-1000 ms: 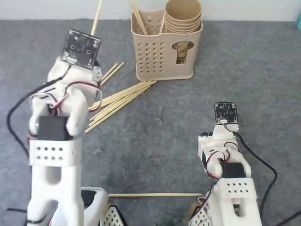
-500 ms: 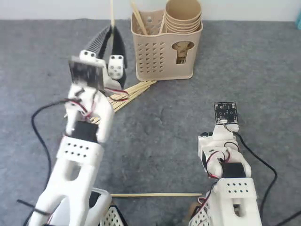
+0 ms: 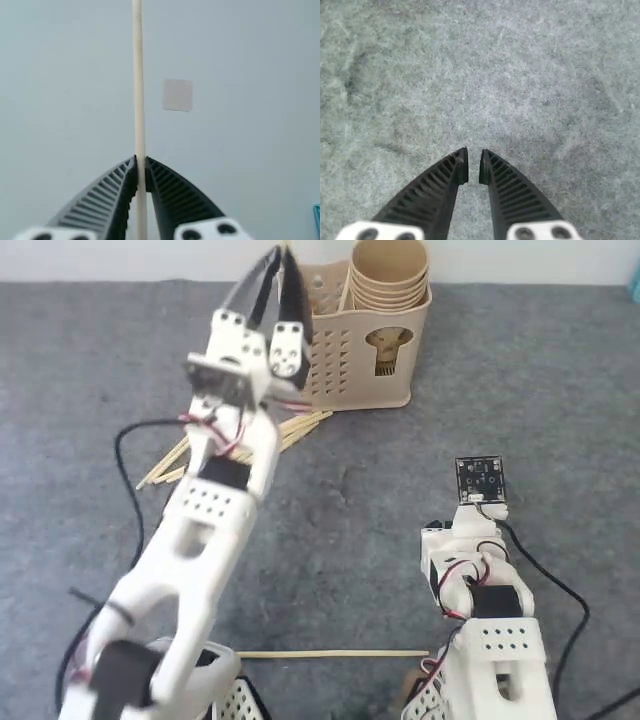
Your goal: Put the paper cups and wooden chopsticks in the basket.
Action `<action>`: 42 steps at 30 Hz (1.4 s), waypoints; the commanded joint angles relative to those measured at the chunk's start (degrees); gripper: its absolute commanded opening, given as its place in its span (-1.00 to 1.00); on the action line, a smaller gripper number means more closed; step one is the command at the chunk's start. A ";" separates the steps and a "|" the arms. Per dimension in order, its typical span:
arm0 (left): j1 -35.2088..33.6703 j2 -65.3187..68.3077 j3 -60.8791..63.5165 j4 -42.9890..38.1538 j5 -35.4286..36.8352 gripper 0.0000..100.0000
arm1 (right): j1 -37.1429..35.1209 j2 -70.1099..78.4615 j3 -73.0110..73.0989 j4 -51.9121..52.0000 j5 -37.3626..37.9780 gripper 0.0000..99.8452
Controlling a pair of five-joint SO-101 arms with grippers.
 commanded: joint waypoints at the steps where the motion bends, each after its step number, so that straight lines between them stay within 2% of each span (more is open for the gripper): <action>1: 1.23 8.00 -11.74 -1.58 0.62 -0.98 | 0.66 -1.10 0.26 -0.84 1.76 -0.90; 18: 2.29 36.57 -35.03 -1.85 0.09 -0.97 | 0.66 -1.10 0.18 -1.19 2.29 -0.90; 25: 2.29 37.98 -36.00 -1.58 0.53 -0.73 | 0.66 -1.10 0.26 -1.19 4.57 -0.90; 28: 1.67 37.89 -35.65 -1.49 0.53 -0.72 | 0.66 -1.10 0.26 -1.19 4.57 -0.90; 34: 0.79 30.15 -27.03 -1.49 0.18 -0.73 | 0.66 -1.10 0.35 -1.19 4.57 -0.90; 39: -0.62 15.21 -13.05 -0.97 0.09 -0.73 | 0.66 -1.10 0.35 -1.19 4.57 -0.90; 42: -2.02 3.34 -4.44 6.59 0.09 -0.73 | 0.48 -1.10 0.35 -1.01 4.66 -0.90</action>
